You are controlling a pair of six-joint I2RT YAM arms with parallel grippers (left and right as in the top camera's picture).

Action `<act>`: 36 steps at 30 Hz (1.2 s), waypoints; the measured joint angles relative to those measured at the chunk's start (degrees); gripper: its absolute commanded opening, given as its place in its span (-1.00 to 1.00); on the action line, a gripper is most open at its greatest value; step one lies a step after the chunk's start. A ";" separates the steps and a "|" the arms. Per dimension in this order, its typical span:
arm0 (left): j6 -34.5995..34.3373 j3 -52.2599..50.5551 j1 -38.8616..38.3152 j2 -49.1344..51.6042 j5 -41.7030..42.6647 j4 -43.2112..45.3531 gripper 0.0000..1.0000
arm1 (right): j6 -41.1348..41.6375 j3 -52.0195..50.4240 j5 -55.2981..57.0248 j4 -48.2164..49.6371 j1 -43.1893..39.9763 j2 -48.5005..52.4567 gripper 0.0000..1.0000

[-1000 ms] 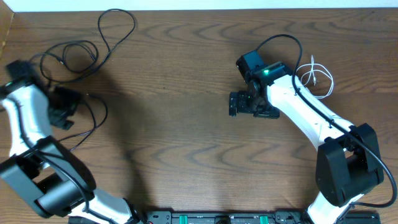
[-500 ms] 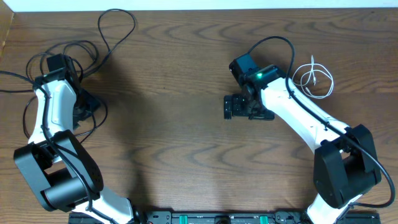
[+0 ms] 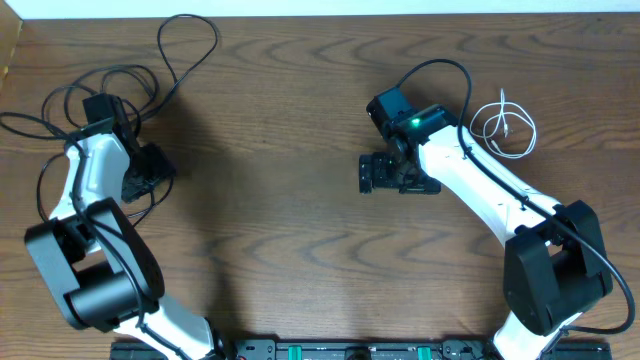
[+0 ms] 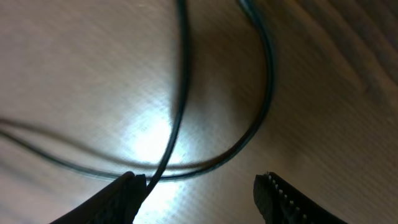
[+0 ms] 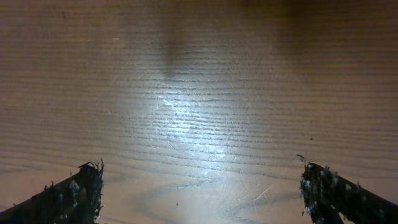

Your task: Untangle cables

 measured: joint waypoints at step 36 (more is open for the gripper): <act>1.25 4.04 9.11 10.27 2.58 8.09 -0.85 | 0.00 0.00 -0.66 -1.44 0.00 0.00 0.99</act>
